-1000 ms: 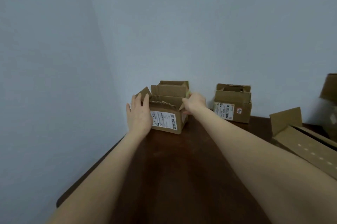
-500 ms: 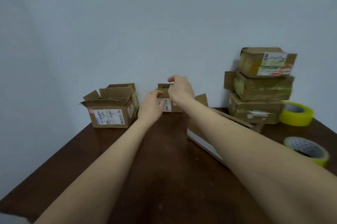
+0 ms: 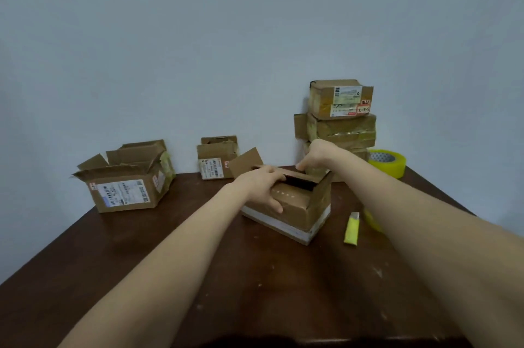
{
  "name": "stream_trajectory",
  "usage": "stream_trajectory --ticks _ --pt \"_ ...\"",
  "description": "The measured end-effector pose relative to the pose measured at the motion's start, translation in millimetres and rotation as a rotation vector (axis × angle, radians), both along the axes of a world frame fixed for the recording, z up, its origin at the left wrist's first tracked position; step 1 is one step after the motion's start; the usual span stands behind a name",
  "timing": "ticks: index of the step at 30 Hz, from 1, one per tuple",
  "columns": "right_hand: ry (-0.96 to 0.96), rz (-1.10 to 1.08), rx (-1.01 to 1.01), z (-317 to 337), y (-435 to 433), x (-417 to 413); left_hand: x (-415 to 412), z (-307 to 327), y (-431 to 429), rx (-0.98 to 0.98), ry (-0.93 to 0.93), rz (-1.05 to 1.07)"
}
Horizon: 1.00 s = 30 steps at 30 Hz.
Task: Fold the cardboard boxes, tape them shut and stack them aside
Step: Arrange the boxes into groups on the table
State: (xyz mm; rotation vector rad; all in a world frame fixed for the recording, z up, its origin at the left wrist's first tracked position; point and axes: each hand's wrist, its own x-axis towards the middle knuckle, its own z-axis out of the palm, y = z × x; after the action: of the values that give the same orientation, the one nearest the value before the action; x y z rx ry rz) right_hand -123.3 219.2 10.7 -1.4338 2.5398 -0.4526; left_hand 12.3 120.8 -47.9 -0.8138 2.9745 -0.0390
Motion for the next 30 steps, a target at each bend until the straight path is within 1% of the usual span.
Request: stream_trajectory --ticks 2,4,7,9,11,12,15,16,18,20,22,24,26,28,30 --pt "-0.054 -0.035 -0.029 -10 -4 -6 2 4 0 -0.033 -0.065 -0.006" --pt "-0.126 -0.066 -0.123 -20 -13 -6 2 5 -1 -0.051 -0.092 -0.005" --pt "-0.202 -0.093 -0.275 -28 -21 -2 11 8 -2 -0.035 -0.011 0.058" --pt "-0.235 -0.071 -0.318 -33 -28 -1 25 11 -5 -0.181 0.068 0.096" --pt "-0.225 -0.008 -0.252 -37 -37 3 43 15 -11 -0.359 0.170 0.106" --pt "-0.215 0.025 -0.202 -38 -43 7 53 17 -13 -0.386 0.211 0.113" --pt "-0.151 0.104 -0.103 -31 -61 18 80 15 -18 -0.323 0.290 0.128" --pt "-0.120 0.120 -0.079 -28 -68 21 89 11 -19 -0.363 0.301 0.093" --pt "-0.037 0.155 -0.030 -23 -82 27 106 -1 -25 -0.494 0.316 -0.019" --pt "0.080 0.199 0.019 -20 -94 35 123 -13 -32 -0.552 0.335 -0.039" --pt "0.234 0.253 0.047 -14 -105 49 134 -21 -40 -0.564 0.332 -0.038" --pt "0.310 0.295 0.052 -12 -120 63 142 -26 -46 -0.540 0.333 -0.049" --pt "0.293 0.325 0.022 -14 -138 72 151 -29 -51 -0.518 0.374 -0.052" --pt "0.232 0.305 -0.016 -14 -149 71 160 -31 -53 -0.486 0.421 -0.056" --pt "0.163 0.289 -0.011 -13 -156 63 165 -35 -54 -0.486 0.456 -0.068"
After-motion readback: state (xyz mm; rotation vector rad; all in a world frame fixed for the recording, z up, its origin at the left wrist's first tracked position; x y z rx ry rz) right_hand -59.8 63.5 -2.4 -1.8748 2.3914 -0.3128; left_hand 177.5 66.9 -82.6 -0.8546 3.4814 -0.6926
